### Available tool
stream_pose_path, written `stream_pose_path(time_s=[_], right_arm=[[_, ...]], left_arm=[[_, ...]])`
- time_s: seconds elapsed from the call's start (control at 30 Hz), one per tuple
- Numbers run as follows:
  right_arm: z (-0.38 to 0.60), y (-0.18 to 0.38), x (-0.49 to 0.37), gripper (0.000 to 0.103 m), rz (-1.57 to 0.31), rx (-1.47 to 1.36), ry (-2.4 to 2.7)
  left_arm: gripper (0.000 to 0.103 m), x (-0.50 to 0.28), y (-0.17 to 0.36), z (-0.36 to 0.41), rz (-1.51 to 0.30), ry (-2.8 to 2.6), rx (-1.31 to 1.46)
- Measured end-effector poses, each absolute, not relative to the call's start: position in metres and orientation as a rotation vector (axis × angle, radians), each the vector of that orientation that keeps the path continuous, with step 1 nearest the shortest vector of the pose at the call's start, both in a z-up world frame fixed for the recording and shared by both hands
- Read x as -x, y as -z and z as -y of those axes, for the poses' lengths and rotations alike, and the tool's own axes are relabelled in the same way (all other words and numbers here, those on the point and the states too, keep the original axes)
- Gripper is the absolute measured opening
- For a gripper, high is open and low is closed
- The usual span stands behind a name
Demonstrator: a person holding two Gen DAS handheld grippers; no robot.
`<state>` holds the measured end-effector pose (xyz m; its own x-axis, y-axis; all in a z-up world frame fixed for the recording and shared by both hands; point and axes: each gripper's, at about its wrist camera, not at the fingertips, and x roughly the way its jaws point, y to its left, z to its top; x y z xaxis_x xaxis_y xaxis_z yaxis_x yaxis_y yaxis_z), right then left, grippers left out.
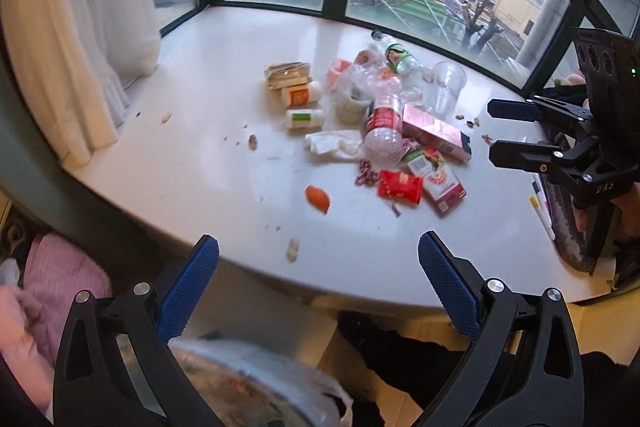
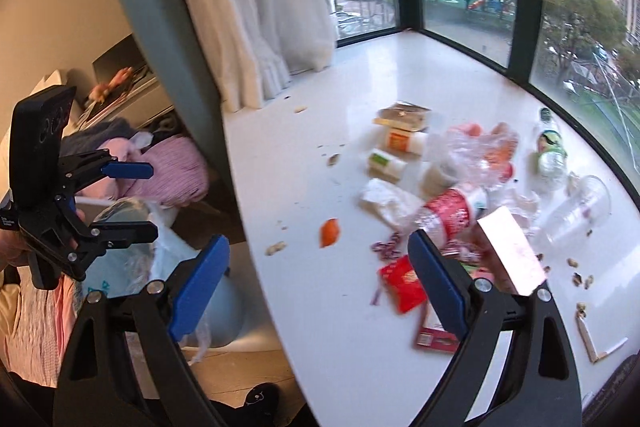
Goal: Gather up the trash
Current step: 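Move both tools back toward the bottles and bags on the sill, then grasp the clear orange-printed plastic bag with both grippers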
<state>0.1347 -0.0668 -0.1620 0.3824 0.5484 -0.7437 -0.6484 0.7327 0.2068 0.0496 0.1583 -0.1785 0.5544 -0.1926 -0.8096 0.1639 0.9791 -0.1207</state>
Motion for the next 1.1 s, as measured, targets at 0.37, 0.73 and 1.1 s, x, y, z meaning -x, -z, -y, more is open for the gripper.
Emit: stream_pose_path(time_s=[0.37,0.73,1.1], right_arm=[[0.128,0.170,-0.214,0.088,-0.915,0.009,-0.667],[0.171,0.215,-0.306,0.088,-0.990,-0.167,-0.601],[0.163,0.268,-0.371,0.088,-1.076,-0.243,-0.622]], left_arm=[[0.097,-0.147,0.176,-0.110,-0.959,0.295,0.028],[0.097,-0.254,0.205,-0.072,-1.008,0.356,0.024],[0.097,-0.340,0.248,-0.061,-1.068,0.408,-0.014]])
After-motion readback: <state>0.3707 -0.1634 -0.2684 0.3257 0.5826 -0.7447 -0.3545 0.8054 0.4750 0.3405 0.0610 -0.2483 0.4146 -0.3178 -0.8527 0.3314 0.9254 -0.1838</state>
